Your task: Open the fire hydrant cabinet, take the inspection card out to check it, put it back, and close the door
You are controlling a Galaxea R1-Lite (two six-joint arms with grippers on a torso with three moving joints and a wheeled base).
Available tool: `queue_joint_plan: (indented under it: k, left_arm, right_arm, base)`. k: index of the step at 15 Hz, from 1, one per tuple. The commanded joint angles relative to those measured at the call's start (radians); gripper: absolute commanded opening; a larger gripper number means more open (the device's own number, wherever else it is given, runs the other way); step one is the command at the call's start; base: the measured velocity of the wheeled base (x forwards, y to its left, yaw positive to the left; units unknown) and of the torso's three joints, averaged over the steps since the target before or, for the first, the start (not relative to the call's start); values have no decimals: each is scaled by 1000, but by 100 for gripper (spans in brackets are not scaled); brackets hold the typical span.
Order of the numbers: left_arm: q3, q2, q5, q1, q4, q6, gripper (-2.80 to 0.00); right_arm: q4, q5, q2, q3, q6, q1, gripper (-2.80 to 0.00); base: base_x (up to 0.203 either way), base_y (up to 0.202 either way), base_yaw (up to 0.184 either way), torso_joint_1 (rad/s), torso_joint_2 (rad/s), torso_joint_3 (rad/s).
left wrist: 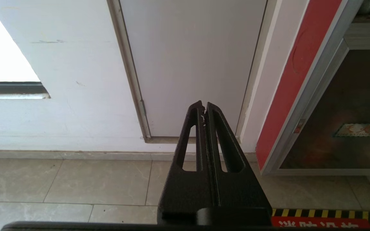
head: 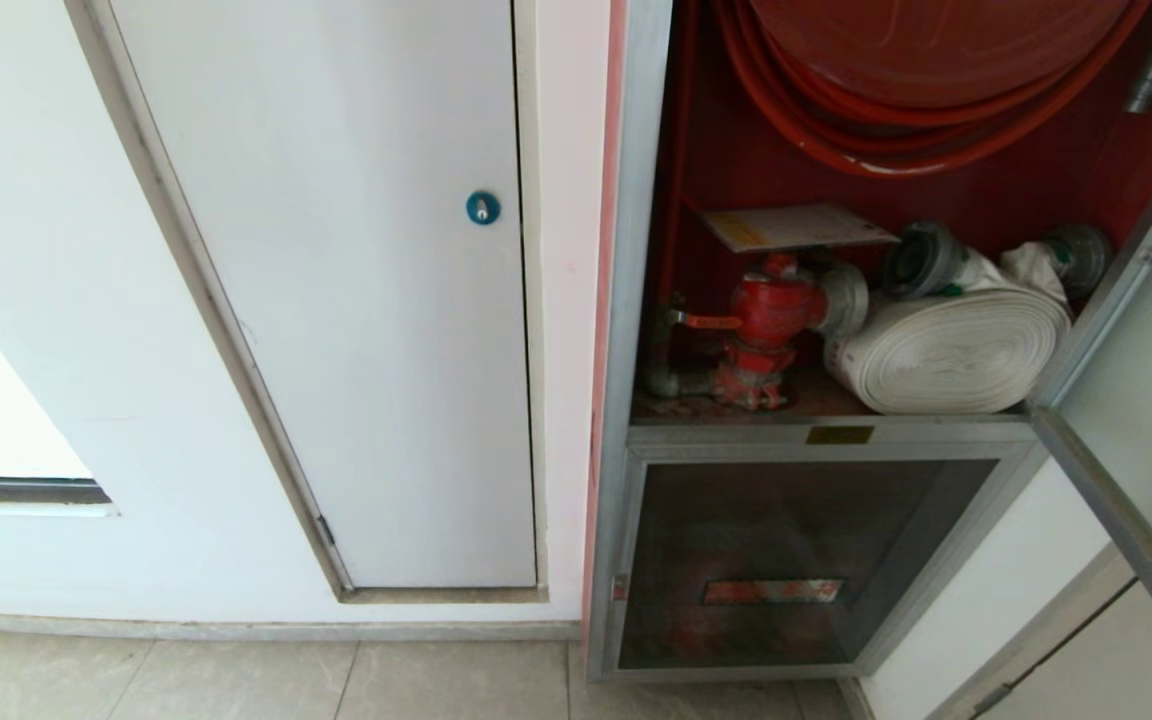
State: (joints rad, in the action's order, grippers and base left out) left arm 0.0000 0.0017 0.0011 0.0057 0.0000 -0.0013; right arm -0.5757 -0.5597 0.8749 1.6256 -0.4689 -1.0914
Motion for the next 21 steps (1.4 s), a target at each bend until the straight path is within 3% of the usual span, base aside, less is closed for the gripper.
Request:
queue_joint_plan:
  k: [1,6,18,21]
  left_arm:
    - [2,1,0,0,0,0,-280]
    - [2,0,0,0,0,0,-280]
    - [2,1,0,0,0,0,-280]
    - [2,1,0,0,0,0,-280]
  right_arm:
    - [-5,-3,-29,-24,-2,-36,-280]
    - [-7,-3,-38,-128,-5,-83,-280]
    - [-2,-1,110,-130,-52,-158,-280]
    - [-6,47,121,-133,-54,-162,-280]
  base:
    - [0,0,0,0,0,0]
    - [0,0,0,0,0,0]
    - [0,0,0,0,0,0]
    - [0,0,0,0,0,0]
